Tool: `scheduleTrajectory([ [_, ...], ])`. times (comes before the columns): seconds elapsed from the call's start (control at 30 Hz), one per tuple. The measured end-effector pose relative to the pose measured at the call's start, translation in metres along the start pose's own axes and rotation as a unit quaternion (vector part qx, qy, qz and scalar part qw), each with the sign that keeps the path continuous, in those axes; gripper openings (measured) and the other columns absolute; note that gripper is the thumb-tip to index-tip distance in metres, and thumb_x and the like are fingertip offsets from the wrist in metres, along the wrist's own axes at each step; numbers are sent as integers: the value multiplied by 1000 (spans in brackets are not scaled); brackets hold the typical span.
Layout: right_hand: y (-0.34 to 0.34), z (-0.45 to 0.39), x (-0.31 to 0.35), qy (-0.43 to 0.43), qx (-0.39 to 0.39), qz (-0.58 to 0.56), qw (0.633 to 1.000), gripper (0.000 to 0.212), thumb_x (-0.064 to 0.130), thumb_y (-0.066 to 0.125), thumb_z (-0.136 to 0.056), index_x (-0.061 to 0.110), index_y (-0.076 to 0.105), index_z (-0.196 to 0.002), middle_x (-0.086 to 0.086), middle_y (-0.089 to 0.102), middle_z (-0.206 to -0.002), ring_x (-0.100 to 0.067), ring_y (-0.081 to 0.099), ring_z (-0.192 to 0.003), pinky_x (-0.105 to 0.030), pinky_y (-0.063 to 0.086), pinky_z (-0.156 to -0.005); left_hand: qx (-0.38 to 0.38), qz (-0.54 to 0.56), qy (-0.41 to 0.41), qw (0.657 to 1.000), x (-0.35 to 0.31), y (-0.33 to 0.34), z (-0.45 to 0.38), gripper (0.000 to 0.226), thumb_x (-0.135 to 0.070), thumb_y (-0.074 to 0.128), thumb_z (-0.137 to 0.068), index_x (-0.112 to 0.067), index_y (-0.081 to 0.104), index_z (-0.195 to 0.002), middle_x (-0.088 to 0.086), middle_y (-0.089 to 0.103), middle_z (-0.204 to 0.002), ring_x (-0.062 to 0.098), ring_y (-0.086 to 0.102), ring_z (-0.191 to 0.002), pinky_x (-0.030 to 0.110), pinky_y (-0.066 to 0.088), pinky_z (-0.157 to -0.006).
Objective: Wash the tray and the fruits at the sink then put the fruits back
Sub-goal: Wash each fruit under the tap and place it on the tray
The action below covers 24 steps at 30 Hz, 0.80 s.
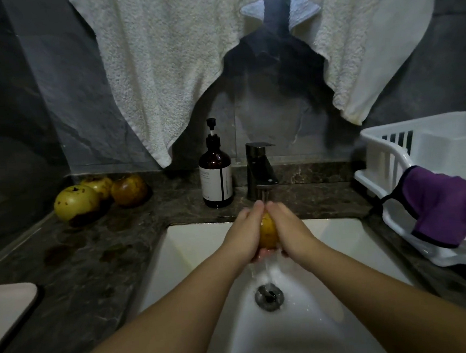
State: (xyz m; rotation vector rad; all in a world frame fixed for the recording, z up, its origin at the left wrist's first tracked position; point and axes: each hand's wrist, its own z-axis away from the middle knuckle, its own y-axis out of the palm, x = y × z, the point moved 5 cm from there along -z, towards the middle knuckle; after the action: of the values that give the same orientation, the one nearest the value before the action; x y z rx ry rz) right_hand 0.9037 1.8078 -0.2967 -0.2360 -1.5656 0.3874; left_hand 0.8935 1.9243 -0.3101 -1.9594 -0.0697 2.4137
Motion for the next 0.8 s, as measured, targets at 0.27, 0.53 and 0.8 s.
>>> scheduleTrajectory([
  [0.27, -5, -1, -7, 58, 9, -9, 998, 39, 63, 32, -102, 35, 57, -114, -9, 65, -107, -24, 67, -87, -27, 46, -55, 5, -34, 12, 999, -2, 4, 0, 59, -76, 41, -97, -32, 54, -133, 5, 70, -103, 20, 69, -86, 32, 57, -71],
  [0.53, -14, 2, -3, 58, -7, -35, 998, 37, 63, 31, -104, 37, 52, -118, -9, 65, -107, -25, 70, -87, -24, 46, -49, 2, -36, 37, 999, -10, 12, 3, 52, -71, 45, -99, -34, 51, -135, 6, 68, -112, 17, 70, -84, 25, 55, -52],
  [0.8, -15, 3, -4, 81, -10, -77, 994, 46, 68, 34, -100, 33, 57, -118, -7, 64, -105, -22, 65, -86, -28, 51, -57, -7, -49, 53, 997, -12, 13, -1, 48, -73, 44, -98, -36, 55, -127, 6, 67, -117, 24, 70, -99, 45, 63, -85],
])
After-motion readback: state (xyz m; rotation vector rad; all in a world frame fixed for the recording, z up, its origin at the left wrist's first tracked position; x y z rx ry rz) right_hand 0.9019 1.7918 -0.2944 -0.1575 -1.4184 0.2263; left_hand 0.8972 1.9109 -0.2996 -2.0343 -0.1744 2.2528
